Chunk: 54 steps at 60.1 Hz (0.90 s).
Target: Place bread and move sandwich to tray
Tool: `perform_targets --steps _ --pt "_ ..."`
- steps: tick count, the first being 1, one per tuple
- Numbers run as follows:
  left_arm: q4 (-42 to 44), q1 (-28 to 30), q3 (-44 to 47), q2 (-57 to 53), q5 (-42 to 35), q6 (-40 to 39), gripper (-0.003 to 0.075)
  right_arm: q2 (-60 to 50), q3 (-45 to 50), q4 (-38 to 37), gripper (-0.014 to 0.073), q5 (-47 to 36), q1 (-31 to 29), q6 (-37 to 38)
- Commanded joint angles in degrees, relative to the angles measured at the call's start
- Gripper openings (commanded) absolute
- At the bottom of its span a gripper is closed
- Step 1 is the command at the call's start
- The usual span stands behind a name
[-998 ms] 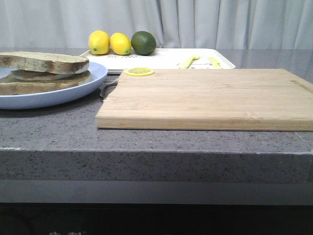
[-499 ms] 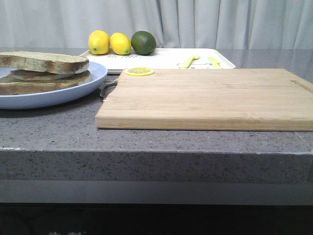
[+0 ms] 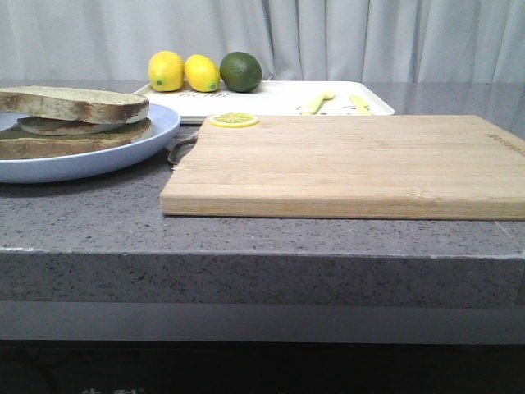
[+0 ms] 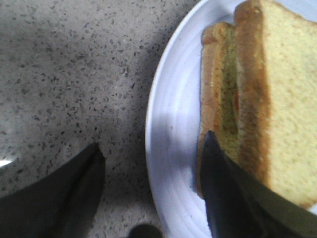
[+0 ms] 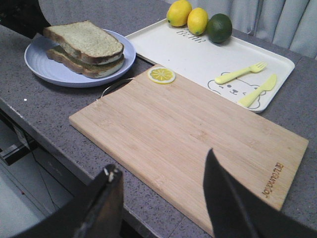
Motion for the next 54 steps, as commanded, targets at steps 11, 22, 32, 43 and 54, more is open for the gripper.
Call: perform_targets --steps 11,22,32,43,54 --pt "-5.8 0.3 -1.9 2.2 -1.2 2.3 0.0354 0.2 -1.5 -0.2 0.0391 -4.5 -0.3 0.0" --pt "-6.1 0.3 -1.9 3.1 -0.4 2.3 0.0186 0.2 -1.5 -0.2 0.0391 -4.5 -0.3 0.0" --pt "-6.1 0.3 -1.9 2.9 -0.1 2.4 0.0033 0.2 -1.5 -0.2 0.0391 -4.5 -0.3 0.0" --pt "-7.9 0.3 -2.8 2.9 0.9 2.4 -0.0018 0.2 -1.5 -0.2 0.0391 -4.5 -0.3 0.0" --pt "-13.5 0.2 -8.2 2.9 3.7 3.4 -0.0018 0.2 -1.5 -0.2 0.0391 -4.5 -0.3 0.0"
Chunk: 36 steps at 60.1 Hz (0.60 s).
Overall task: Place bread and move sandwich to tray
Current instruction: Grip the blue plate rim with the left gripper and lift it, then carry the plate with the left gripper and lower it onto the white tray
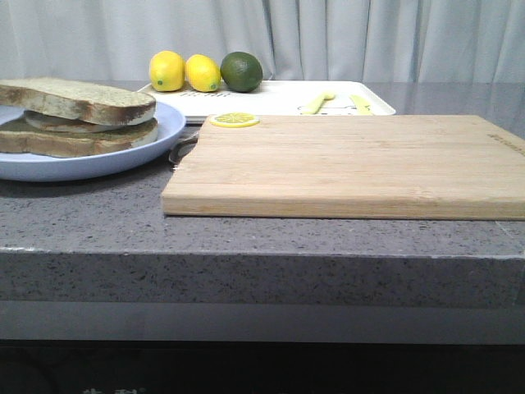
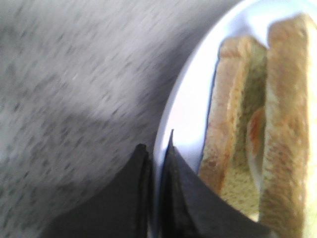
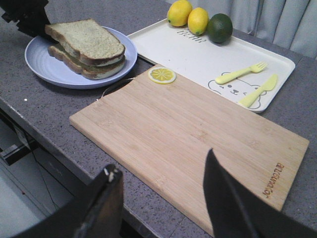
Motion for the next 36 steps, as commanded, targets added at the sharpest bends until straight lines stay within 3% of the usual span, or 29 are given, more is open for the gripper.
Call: perform_targets --steps 1,21,36 --pt "-6.8 -0.3 -4.7 -2.5 1.5 1.3 -0.0018 0.2 -1.5 -0.2 0.0391 -4.5 -0.3 -0.1" --pt "-10.7 -6.3 -17.6 0.5 -1.0 0.7 -0.0018 0.2 -1.5 -0.2 0.0391 -4.5 -0.3 -0.1" --pt "-11.3 -10.2 -32.8 10.6 -2.4 -9.0 -0.0018 0.2 -1.5 -0.2 0.0391 -4.5 -0.3 -0.1"
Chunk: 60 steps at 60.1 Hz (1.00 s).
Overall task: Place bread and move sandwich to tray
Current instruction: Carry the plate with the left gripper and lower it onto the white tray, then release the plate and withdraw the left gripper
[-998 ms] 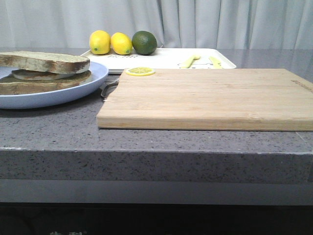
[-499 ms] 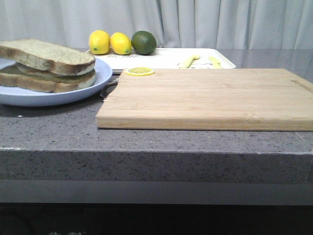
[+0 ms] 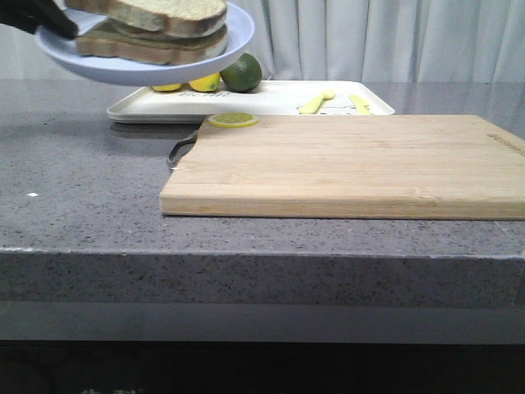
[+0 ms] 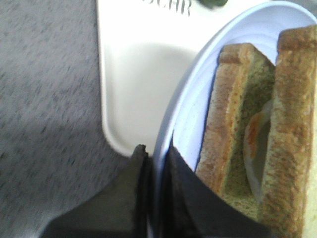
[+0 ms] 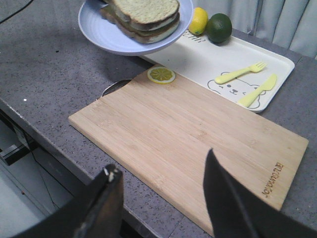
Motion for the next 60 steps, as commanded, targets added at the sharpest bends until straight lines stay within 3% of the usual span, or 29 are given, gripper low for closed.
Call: perform_targets --steps 1,14,27,37,48,52,60 --pt "-5.8 -1.0 -6.6 0.3 -2.8 -5.2 -0.0018 0.2 -1.5 -0.2 0.0391 -4.5 -0.3 -0.1" --pt "-5.8 -2.0 -17.4 10.7 -3.2 -13.5 -0.0017 0.2 -1.5 -0.2 0.0391 -4.5 -0.3 -0.1" --pt "-7.1 -2.0 -22.3 17.2 -3.4 -16.5 0.0013 0.2 -1.5 -0.2 0.0391 -4.5 -0.3 -0.1" --pt "-7.0 -2.0 -22.3 18.0 -2.8 -16.5 0.0183 0.2 -1.5 -0.2 0.0391 -4.5 -0.3 -0.1" --pt "-7.0 -1.9 -22.9 17.8 -1.8 -16.5 0.0451 0.2 -1.5 -0.2 0.0391 -4.5 -0.3 -0.1" --pt "-6.7 -1.5 -23.3 17.6 -0.3 -16.5 0.0489 0.2 -1.5 -0.2 0.0391 -4.5 -0.3 -0.1" --pt "-6.5 -0.3 -23.3 15.6 2.6 -12.7 0.0494 0.2 -1.5 -0.2 0.0391 -4.5 -0.3 -0.1"
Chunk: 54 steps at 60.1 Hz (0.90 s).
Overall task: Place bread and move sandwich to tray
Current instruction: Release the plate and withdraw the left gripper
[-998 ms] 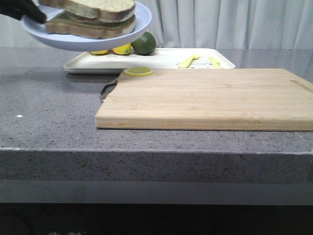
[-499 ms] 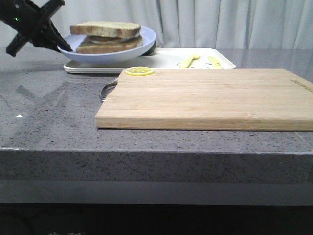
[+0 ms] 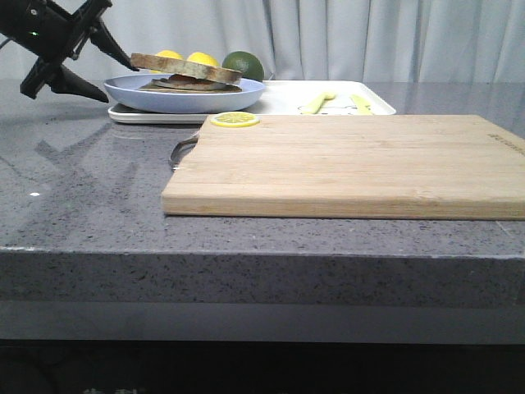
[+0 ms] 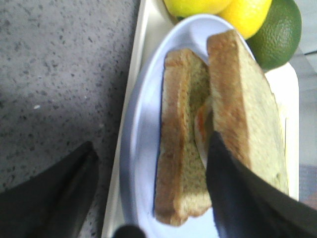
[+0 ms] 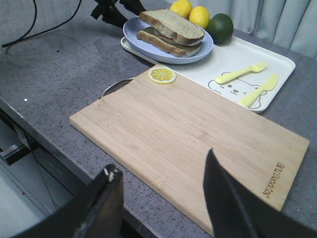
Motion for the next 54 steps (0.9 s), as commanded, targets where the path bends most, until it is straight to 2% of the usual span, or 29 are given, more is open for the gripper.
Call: perform_targets --steps 1,8,24,31,42,54 --pt "-3.1 1.0 -2.1 -6.6 1.1 2.5 0.0494 0.2 -1.5 -0.2 0.0391 -4.5 -0.3 -0.1" --pt "1.1 1.5 -2.1 -10.6 1.5 4.1 0.0494 0.2 -1.5 -0.2 0.0391 -4.5 -0.3 -0.1" --pt "18.5 -0.1 0.4 -22.4 2.2 4.1 0.0494 0.2 -1.5 -0.2 0.0391 -4.5 -0.3 -0.1" --pt "24.2 -3.0 6.6 -29.0 0.4 4.1 0.0494 0.2 -1.5 -0.2 0.0391 -4.5 -0.3 -0.1" --pt "34.9 -9.1 21.9 -41.2 -7.4 4.1 0.0491 0.2 -1.5 -0.2 0.0391 -4.5 -0.3 -0.1" --pt "41.2 -14.7 39.4 -55.0 -14.0 4.1 0.0438 0.2 -1.5 -0.2 0.0391 -4.5 -0.3 -0.1"
